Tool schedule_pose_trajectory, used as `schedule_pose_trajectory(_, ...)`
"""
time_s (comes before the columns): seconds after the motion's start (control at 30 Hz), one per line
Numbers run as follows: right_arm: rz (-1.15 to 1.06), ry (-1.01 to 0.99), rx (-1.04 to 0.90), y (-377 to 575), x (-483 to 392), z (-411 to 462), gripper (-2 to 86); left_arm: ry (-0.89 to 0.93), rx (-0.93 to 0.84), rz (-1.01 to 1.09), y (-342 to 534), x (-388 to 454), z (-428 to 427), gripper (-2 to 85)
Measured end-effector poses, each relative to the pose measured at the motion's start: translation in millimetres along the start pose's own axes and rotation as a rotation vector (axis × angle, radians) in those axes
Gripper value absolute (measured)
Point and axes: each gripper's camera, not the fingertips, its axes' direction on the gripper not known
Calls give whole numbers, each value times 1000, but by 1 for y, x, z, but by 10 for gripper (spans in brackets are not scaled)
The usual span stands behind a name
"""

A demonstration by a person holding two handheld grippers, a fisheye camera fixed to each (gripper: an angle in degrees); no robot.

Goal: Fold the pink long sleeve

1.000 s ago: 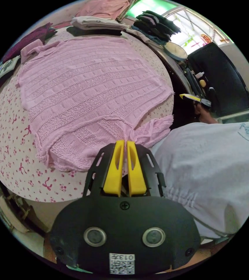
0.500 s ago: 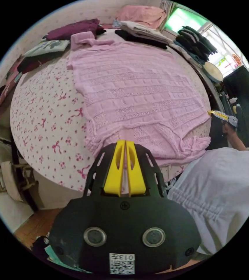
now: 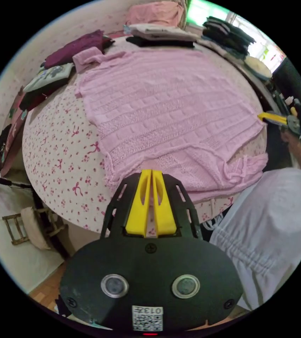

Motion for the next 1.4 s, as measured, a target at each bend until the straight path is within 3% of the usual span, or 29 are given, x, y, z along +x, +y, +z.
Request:
schedule_pose_trajectory(0.07,-15,27,-123,-4,6,15,0,-17,-6,32,1,7,3,-3)
schedule_pose_trajectory(0.2,-20,-41,-100,3,26,7,-1,49,-55,7,0,1,9,-3)
schedule_pose_trajectory(0.27,26,-122,-159,-8,50,2,-1,42,4,-26,-5,-7,1,-3)
schedule_pose_trajectory(0.37,66,-110,-34,-38,82,-18,0,14,85,-53,-34,-18,-9,-3)
schedule_pose_trajectory(0.63,97,-41,72,-204,152,12,13,-1,118,104,-217,-9,28,0)
schedule_pose_trajectory(0.83,207,-48,154,-297,234,32,73,-70,178,184,-325,-10,49,16)
schedule_pose_trajectory(1.1,26,-141,45,-357,293,65,106,-169,109,381,-431,-2,72,78)
schedule_pose_trajectory(1.27,21,-290,-25,-380,313,76,47,-173,52,423,-463,4,95,60)
schedule_pose_trajectory(1.4,-174,-251,118,-375,285,38,41,-200,73,445,-461,8,99,20)
